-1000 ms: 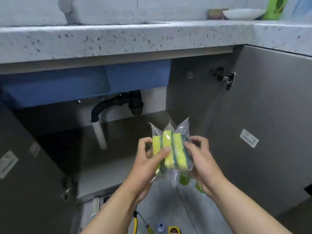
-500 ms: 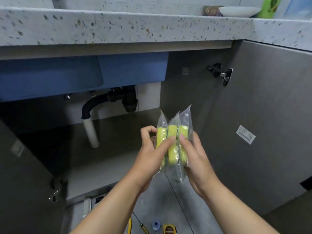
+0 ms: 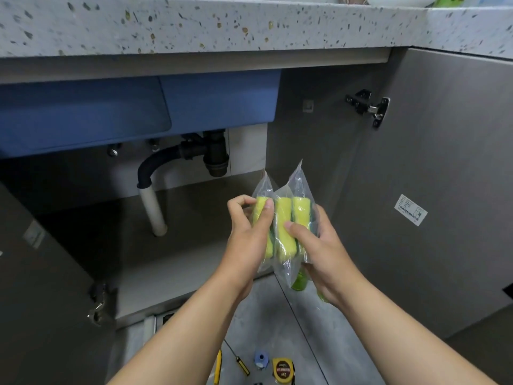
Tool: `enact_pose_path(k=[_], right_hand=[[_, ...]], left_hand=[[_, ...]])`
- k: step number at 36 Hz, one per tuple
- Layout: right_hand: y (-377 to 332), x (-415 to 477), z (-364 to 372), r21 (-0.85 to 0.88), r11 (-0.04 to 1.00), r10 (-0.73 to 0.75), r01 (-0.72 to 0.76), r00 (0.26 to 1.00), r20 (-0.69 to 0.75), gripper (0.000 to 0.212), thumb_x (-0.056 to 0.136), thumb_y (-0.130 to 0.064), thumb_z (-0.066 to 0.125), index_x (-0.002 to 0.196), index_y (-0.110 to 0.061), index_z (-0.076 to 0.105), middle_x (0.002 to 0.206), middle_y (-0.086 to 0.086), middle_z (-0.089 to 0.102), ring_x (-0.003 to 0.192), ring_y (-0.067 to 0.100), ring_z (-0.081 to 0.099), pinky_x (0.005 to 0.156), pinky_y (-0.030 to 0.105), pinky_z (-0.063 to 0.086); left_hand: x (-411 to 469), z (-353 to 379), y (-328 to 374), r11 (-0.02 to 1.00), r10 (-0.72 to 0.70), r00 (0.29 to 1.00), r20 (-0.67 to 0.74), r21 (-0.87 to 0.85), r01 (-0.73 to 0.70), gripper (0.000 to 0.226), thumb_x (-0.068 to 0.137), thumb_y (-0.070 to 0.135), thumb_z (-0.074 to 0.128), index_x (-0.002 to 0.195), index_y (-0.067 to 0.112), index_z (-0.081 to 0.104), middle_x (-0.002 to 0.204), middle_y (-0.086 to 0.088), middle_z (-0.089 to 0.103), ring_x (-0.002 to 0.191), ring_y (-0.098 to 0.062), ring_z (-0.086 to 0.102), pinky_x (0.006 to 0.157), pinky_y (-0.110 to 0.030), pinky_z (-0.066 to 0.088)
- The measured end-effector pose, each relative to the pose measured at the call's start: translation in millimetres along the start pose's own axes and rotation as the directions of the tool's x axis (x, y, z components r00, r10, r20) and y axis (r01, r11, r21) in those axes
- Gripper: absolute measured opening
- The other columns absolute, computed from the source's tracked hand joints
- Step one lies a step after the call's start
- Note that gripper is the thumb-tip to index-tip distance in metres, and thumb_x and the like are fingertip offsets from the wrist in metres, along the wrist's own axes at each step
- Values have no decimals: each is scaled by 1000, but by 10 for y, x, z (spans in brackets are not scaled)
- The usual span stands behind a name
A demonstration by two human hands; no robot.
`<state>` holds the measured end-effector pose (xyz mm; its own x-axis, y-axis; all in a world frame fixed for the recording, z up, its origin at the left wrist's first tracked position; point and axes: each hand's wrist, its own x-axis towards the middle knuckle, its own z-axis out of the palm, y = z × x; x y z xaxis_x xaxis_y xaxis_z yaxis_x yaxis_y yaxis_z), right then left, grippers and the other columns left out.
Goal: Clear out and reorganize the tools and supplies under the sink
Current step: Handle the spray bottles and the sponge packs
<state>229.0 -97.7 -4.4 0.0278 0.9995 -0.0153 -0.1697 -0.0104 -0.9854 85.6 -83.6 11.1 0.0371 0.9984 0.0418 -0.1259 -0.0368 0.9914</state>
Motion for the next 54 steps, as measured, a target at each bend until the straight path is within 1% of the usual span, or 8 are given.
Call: enact_pose_path(k=[13, 16, 24, 35, 41, 46, 51, 54], right_hand=[[-50, -58, -7, -98, 995, 5, -4, 1000, 14, 61, 77, -43, 76, 132, -47, 50, 123, -9, 68, 120, 23, 63, 102, 64, 46], [-53, -81, 18, -93, 996, 6, -3, 1000, 23, 63, 77, -47, 75, 134, -48, 49, 128, -8, 65, 124, 23, 61, 104, 61, 46], [-113, -143, 50, -83, 997, 13, -9, 999, 51, 47, 96, -37, 65, 137, -46, 46, 124, -10, 69, 115, 12, 67, 104, 52, 49], [-147, -147, 96, -245, 969, 44, -31, 998, 45, 43, 79, -78, 55, 120, -74, 42, 127, -40, 54, 123, -9, 51, 109, 45, 39], [3, -93, 79, -233, 965, 115, -122, 992, -43, 100, 65, -102, 26, 149, -49, 37, 156, -19, 38, 148, 5, 28, 124, 49, 13], [-11, -100, 35, 0, 992, 127, -128, 988, -89, 59, 87, -72, 42, 120, -33, 72, 120, 0, 73, 120, 18, 64, 114, 49, 39], [-47, -77, 39, -247, 968, -74, 52, 994, -83, 51, 92, -49, 39, 142, -60, 38, 143, -15, 42, 136, -1, 37, 121, 42, 27], [-35, -92, 40, -345, 933, -139, 98, 986, -96, 48, 96, -52, 50, 139, -67, 35, 138, -14, 42, 131, -1, 42, 113, 32, 35]], left_hand=[[-81, -1, 6, 1000, 21, 1000, -4, 5, -21, 35, 94, 60, 58, 117, 40, 42, 124, 9, 57, 103, 3, 62, 76, -18, 53], [-129, 28, -12, 999, 7, 999, 43, -43, -5, 41, 90, 58, 66, 119, 42, 42, 121, 6, 62, 97, 3, 67, 68, -12, 54], [-97, 31, -28, 988, -26, 999, 35, -153, 31, 46, 84, 40, 77, 117, 44, 45, 112, -6, 70, 98, -24, 75, 73, -40, 63], [-100, 57, -62, 995, 3, 999, 32, -102, 0, 45, 86, 53, 71, 119, 44, 43, 113, 2, 66, 97, -11, 72, 70, -25, 59], [-90, 129, -117, 977, -4, 1000, -12, 215, 7, 30, 92, 66, 55, 115, 54, 41, 121, 2, 53, 123, -8, 41, 91, -27, 41], [-79, 147, -73, 975, 45, 999, 9, 219, -46, 26, 95, 59, 57, 117, 49, 50, 126, 6, 45, 122, -12, 50, 104, -33, 47], [-97, 115, -22, 989, -15, 999, 36, 149, 9, 36, 86, 65, 65, 120, 55, 55, 130, 7, 43, 114, 3, 53, 91, -18, 46], [-80, 97, -35, 996, -78, 993, 93, 56, 73, 71, 66, 75, 78, 126, 47, 51, 133, 2, 57, 119, -8, 62, 98, -34, 54]])
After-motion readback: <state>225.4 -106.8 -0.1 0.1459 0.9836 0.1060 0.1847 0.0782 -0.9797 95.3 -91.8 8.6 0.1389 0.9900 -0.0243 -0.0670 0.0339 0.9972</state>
